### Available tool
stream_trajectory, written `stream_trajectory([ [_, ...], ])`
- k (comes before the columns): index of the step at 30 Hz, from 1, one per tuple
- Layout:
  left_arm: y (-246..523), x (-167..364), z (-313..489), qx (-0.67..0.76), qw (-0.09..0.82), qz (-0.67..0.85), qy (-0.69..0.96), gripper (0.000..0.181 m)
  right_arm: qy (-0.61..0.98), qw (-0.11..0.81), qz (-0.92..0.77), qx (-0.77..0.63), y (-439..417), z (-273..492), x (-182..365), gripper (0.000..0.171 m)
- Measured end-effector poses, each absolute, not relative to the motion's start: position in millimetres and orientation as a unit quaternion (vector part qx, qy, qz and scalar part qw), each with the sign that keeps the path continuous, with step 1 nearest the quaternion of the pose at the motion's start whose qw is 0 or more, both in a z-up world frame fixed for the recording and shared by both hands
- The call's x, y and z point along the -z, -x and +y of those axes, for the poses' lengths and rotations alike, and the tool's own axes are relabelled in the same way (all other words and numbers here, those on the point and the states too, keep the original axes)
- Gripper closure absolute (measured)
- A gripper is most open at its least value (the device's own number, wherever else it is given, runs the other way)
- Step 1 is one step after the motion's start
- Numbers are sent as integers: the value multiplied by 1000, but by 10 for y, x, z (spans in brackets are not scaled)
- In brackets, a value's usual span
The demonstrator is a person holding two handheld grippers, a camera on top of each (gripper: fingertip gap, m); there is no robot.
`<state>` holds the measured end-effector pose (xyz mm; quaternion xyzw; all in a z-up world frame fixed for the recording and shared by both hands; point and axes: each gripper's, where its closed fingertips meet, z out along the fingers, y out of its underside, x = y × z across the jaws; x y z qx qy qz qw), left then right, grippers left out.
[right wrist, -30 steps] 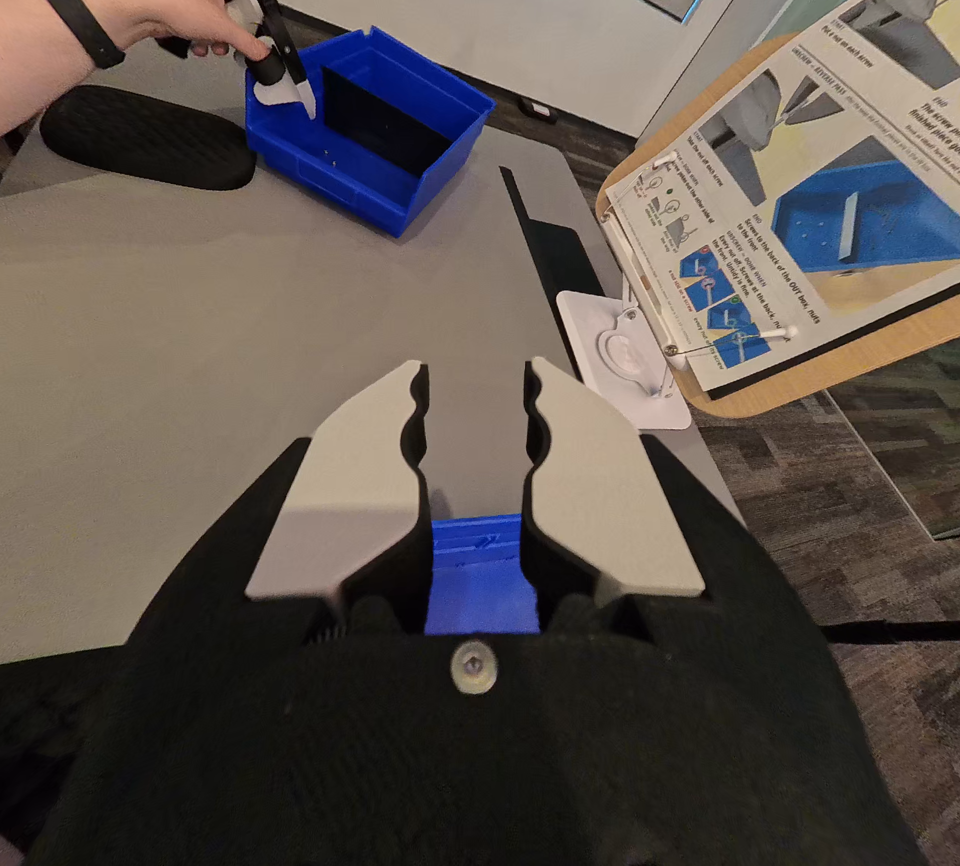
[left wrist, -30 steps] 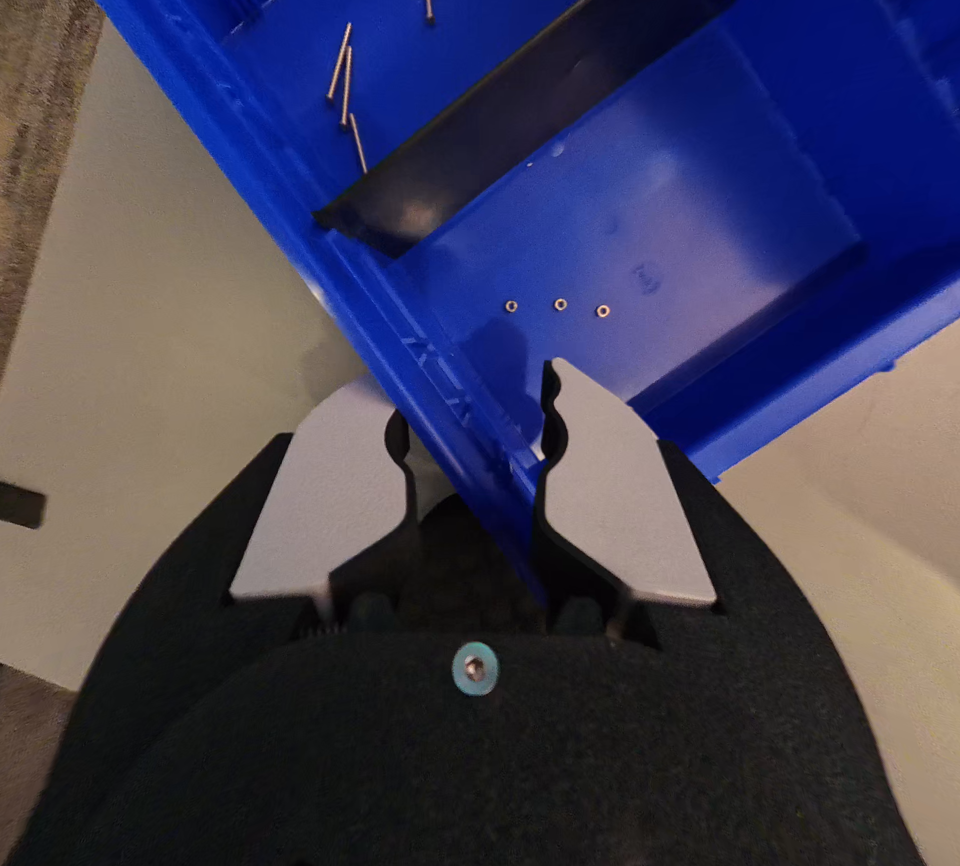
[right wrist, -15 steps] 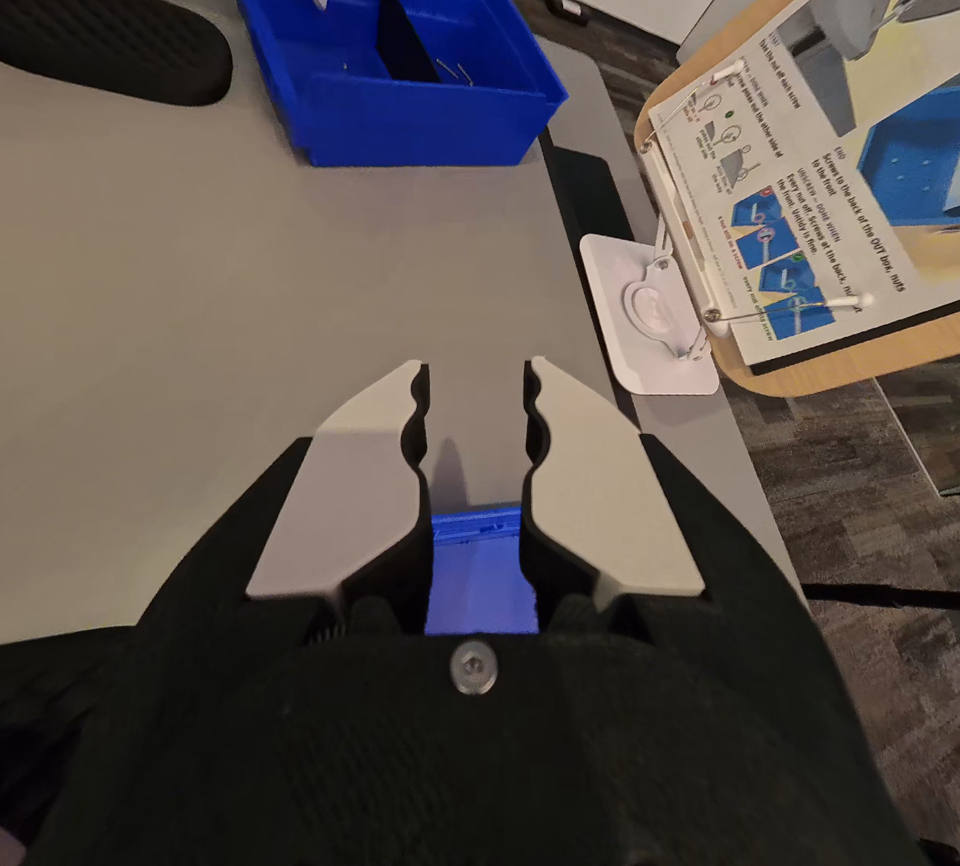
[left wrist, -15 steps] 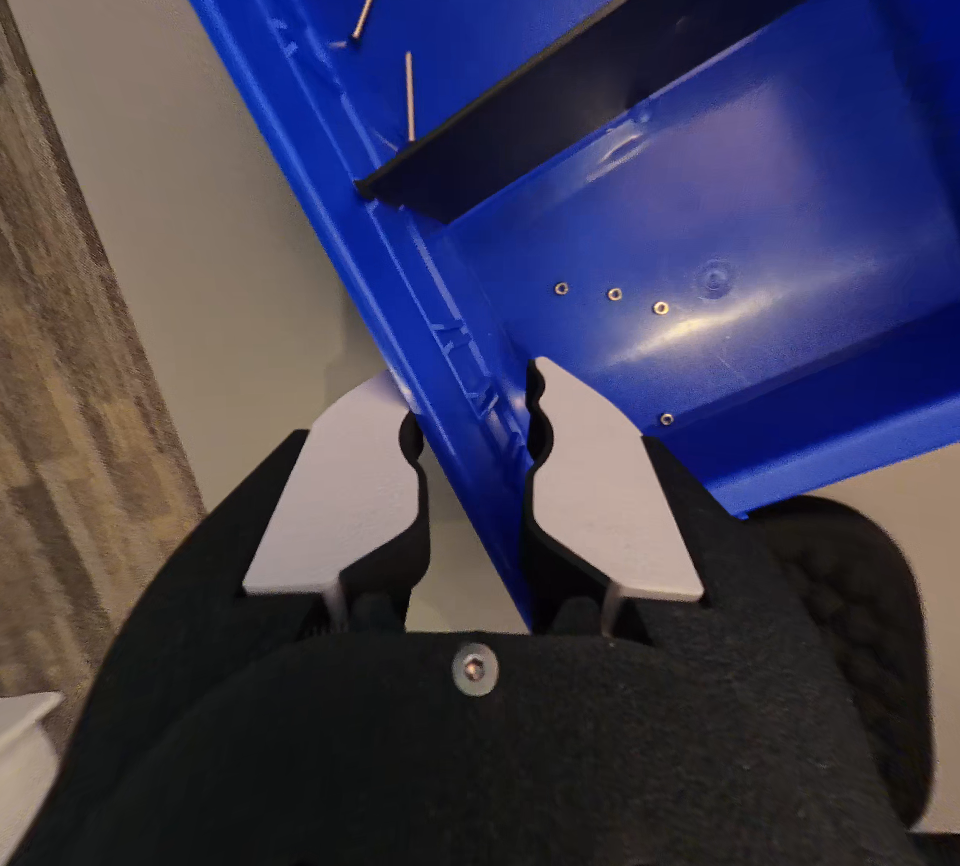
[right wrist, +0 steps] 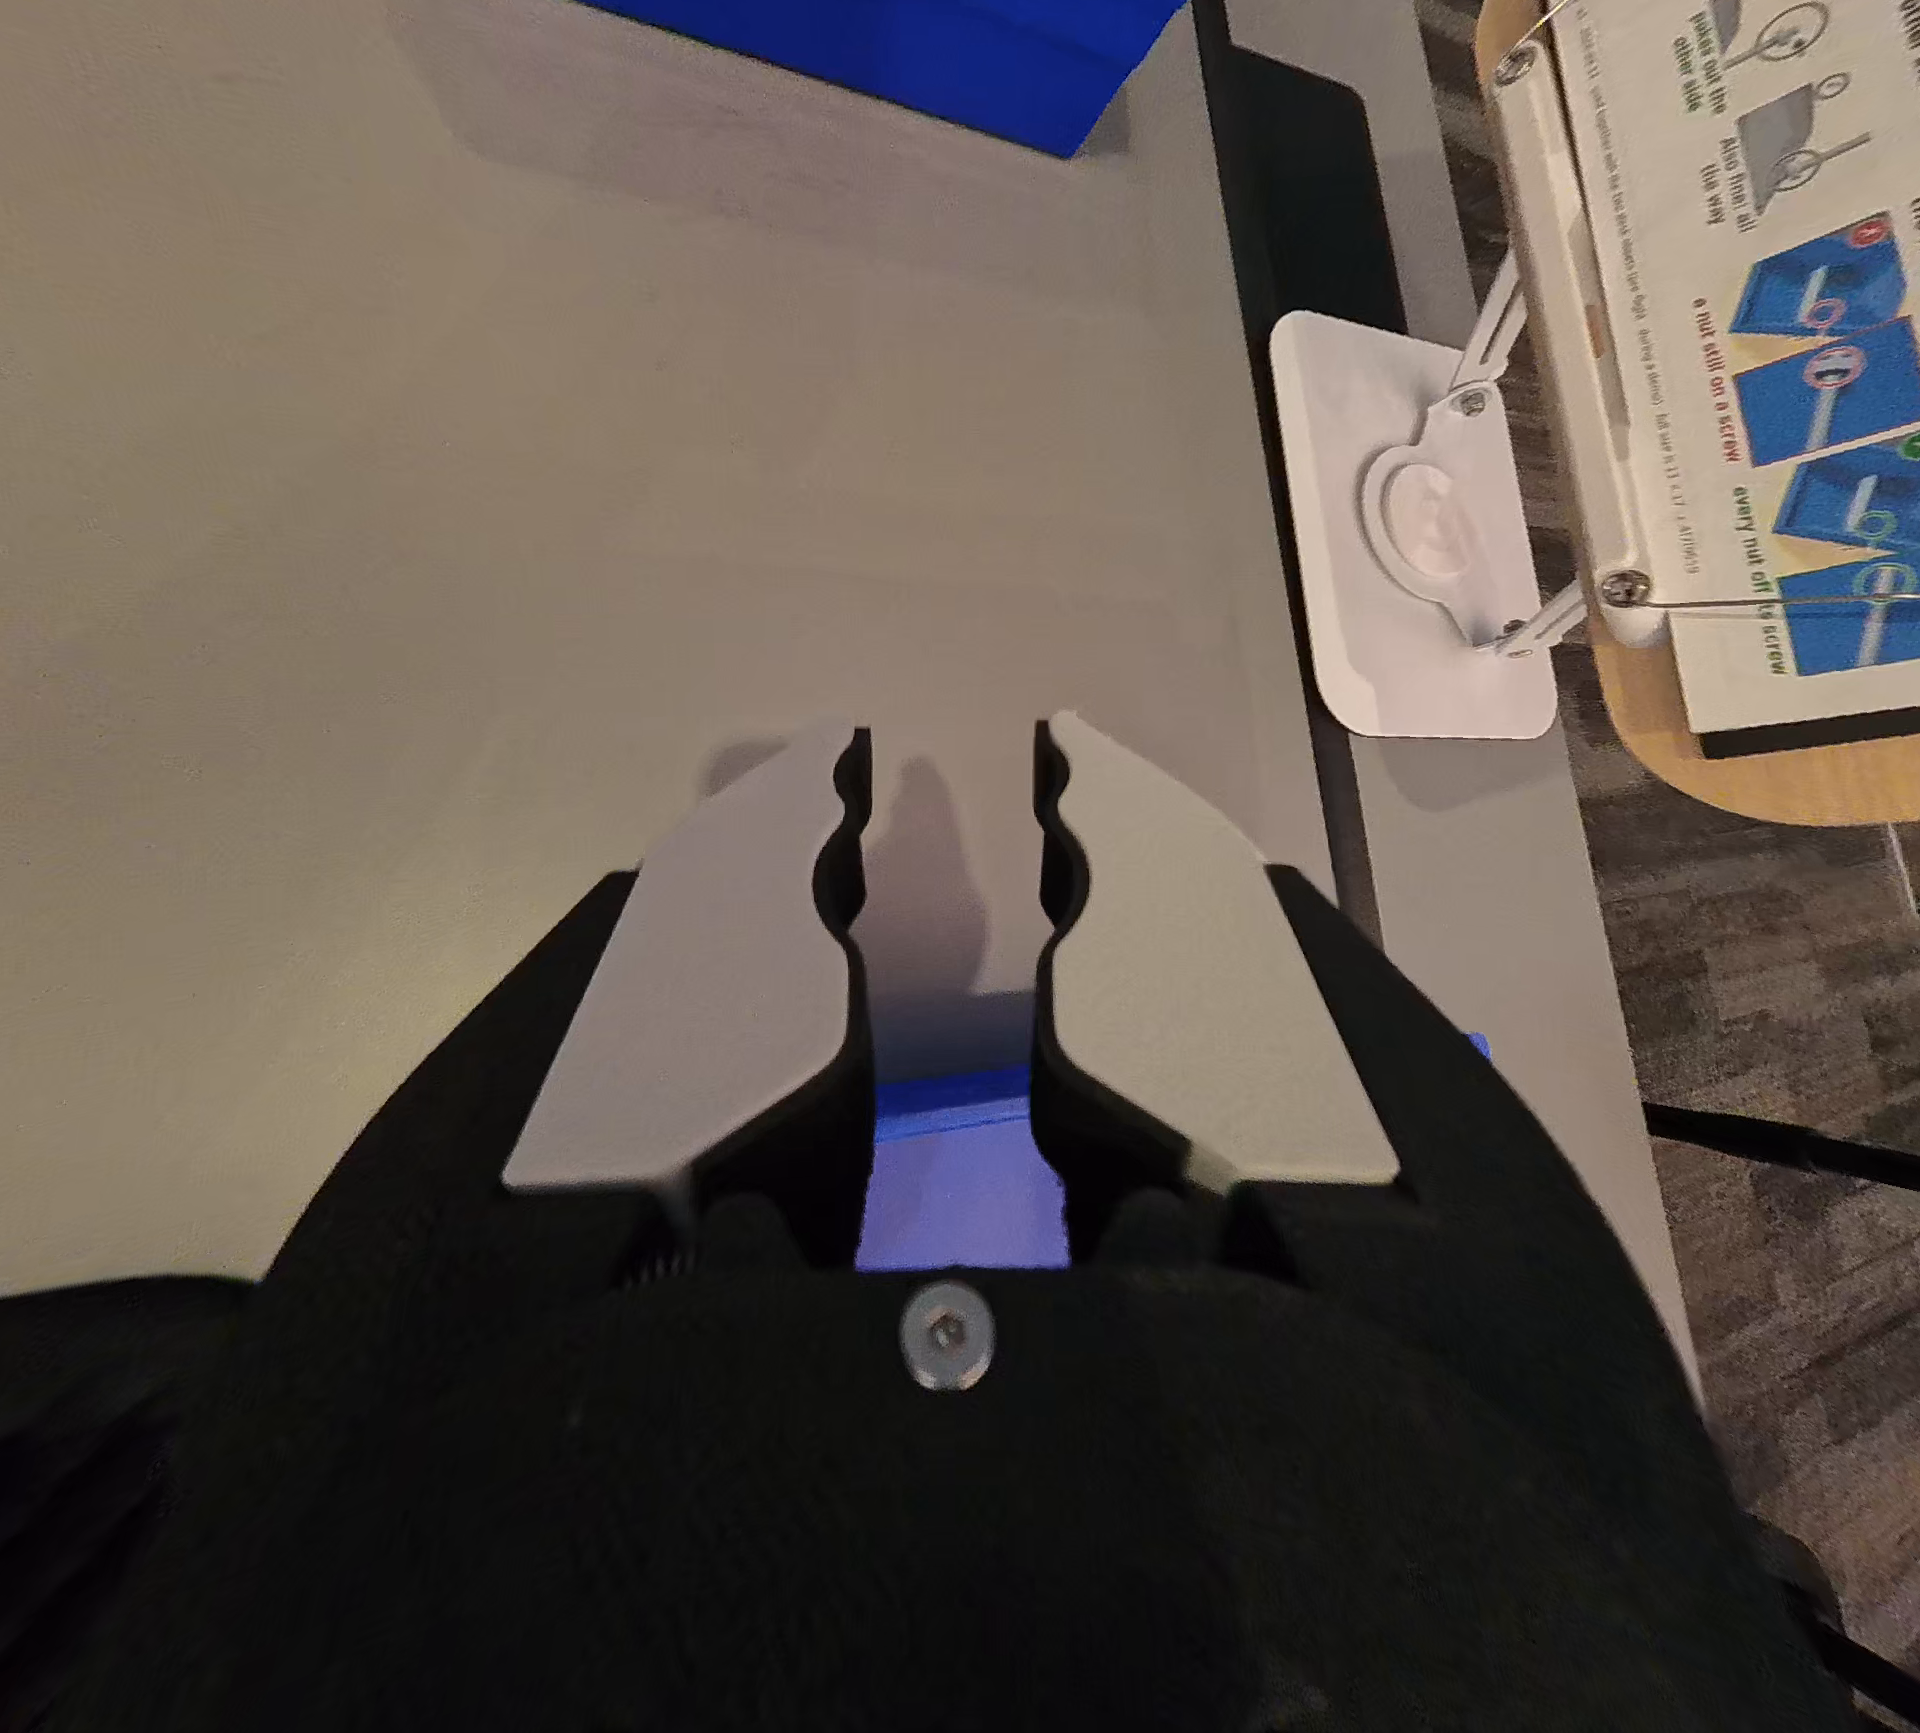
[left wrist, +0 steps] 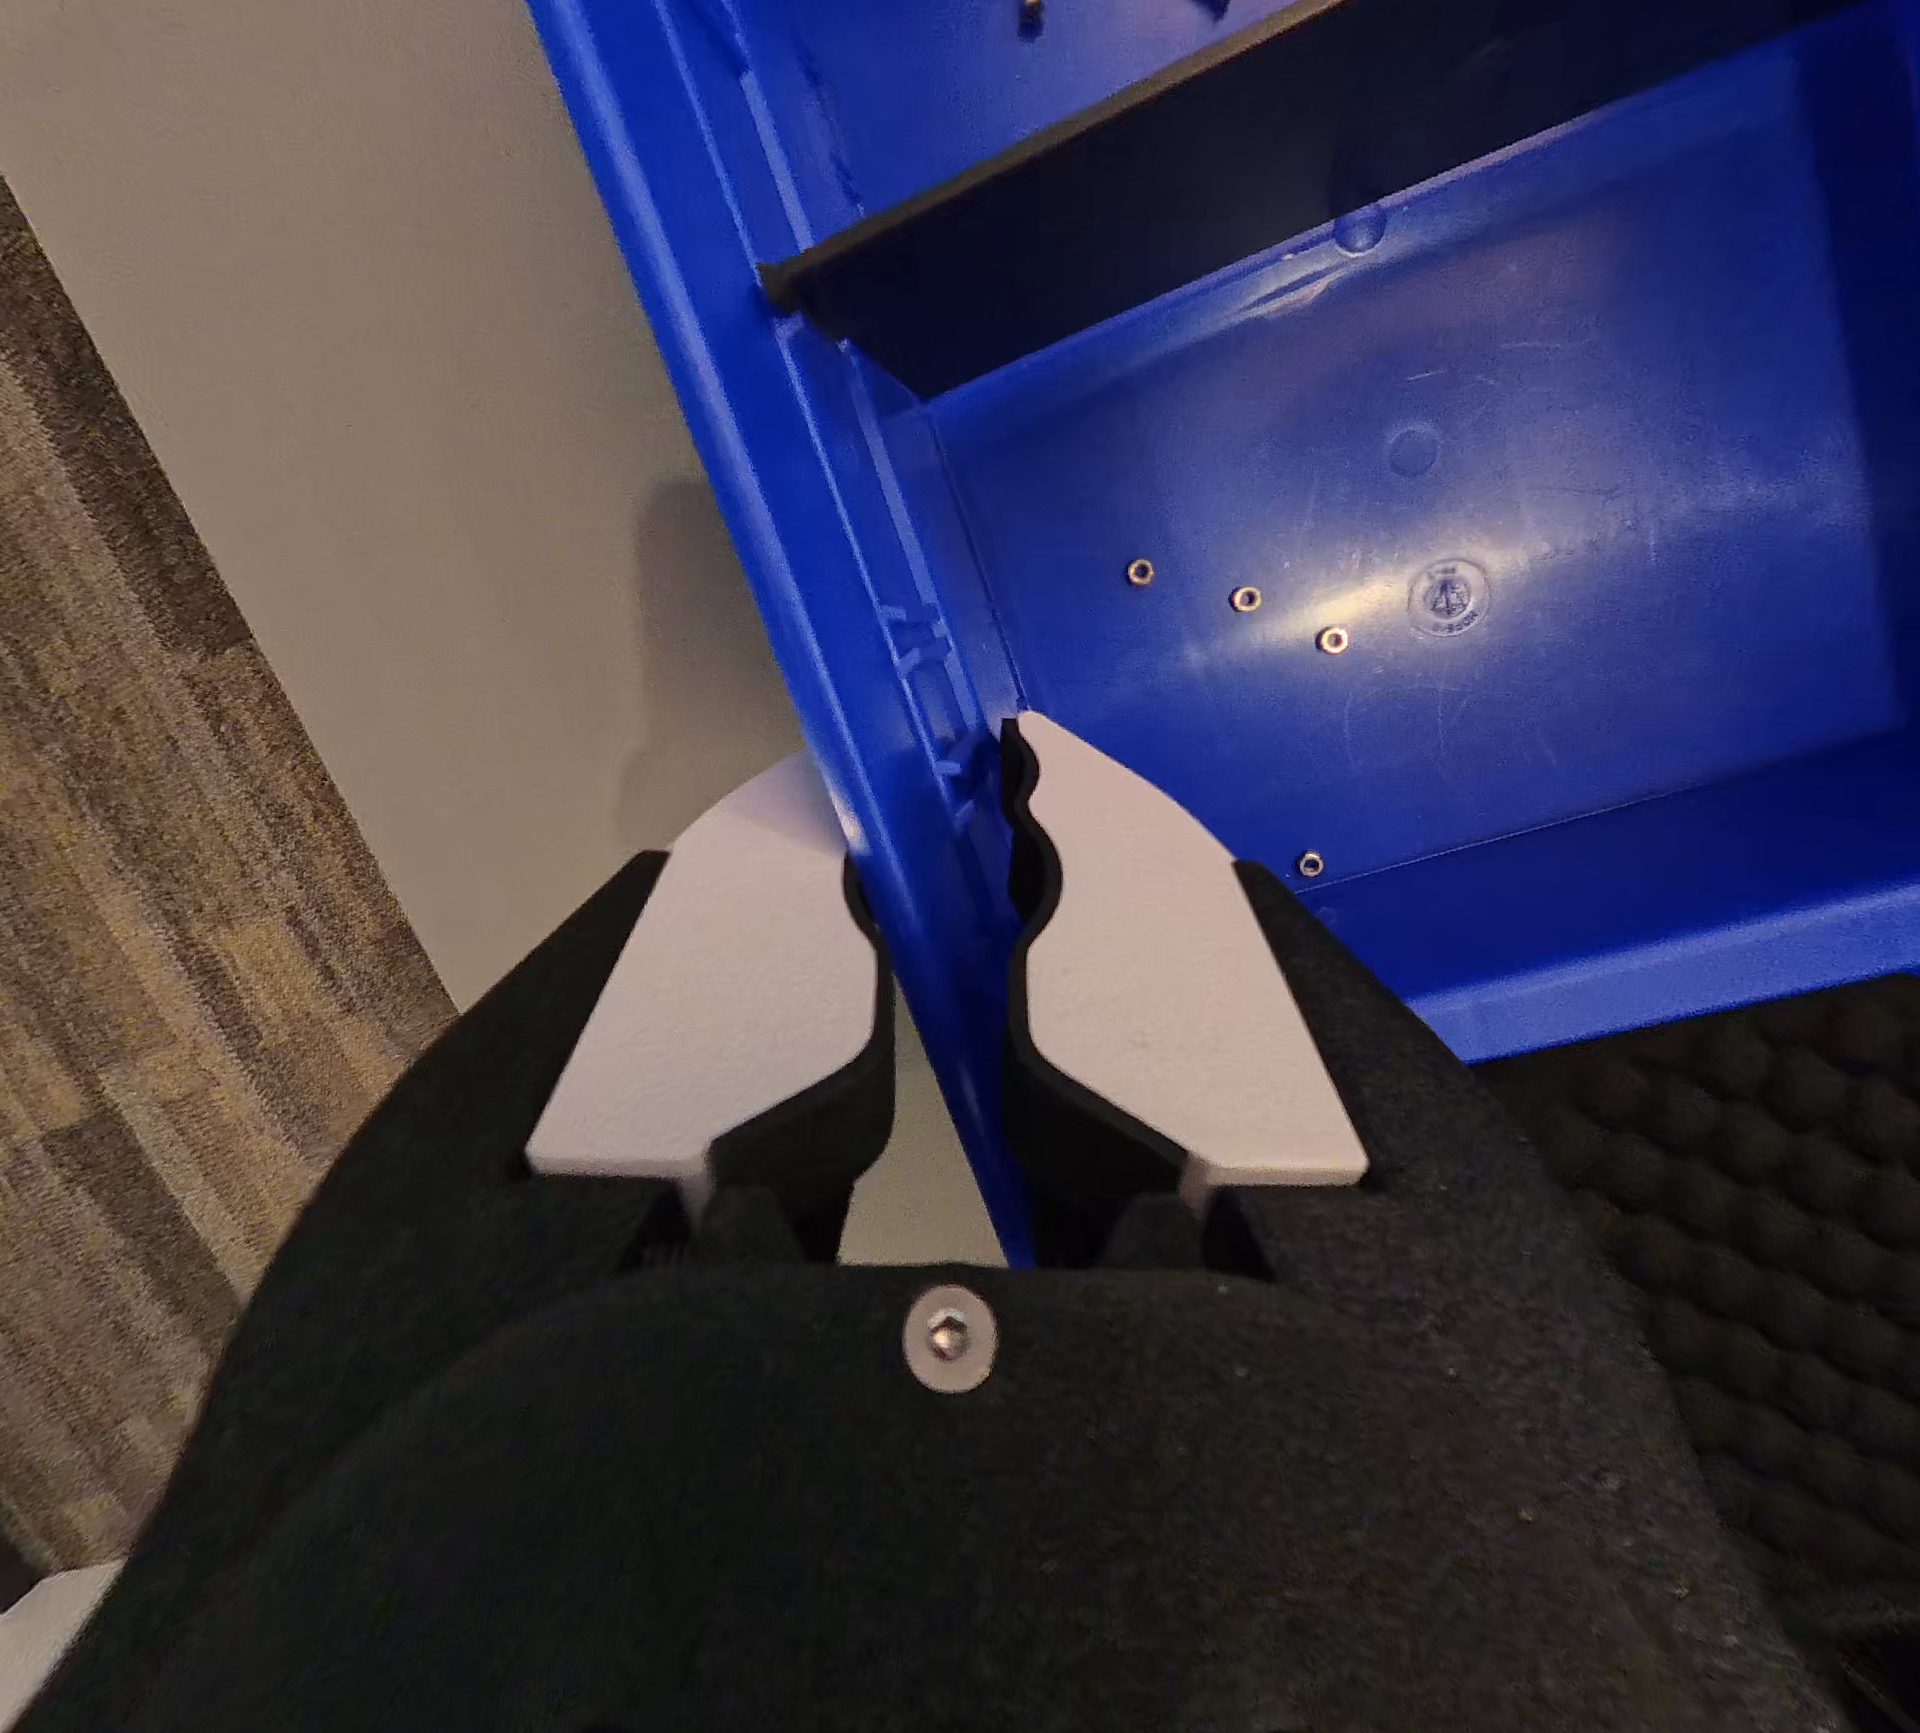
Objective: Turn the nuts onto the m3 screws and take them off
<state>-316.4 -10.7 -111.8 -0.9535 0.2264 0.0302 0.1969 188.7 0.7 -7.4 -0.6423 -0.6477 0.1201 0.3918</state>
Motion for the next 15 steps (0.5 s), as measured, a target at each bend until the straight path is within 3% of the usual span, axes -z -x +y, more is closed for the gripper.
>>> stream_trajectory([
  [6, 3084, 870, -33, 20, 303, 193, 933, 155, 626, 432, -637, -130, -1783, 86, -11, 143],
  [15, 2608, -558, -185, 140, 608, 179, 760, 137, 589, 519, -599, -157, -1672, 129, -368, 143],
])
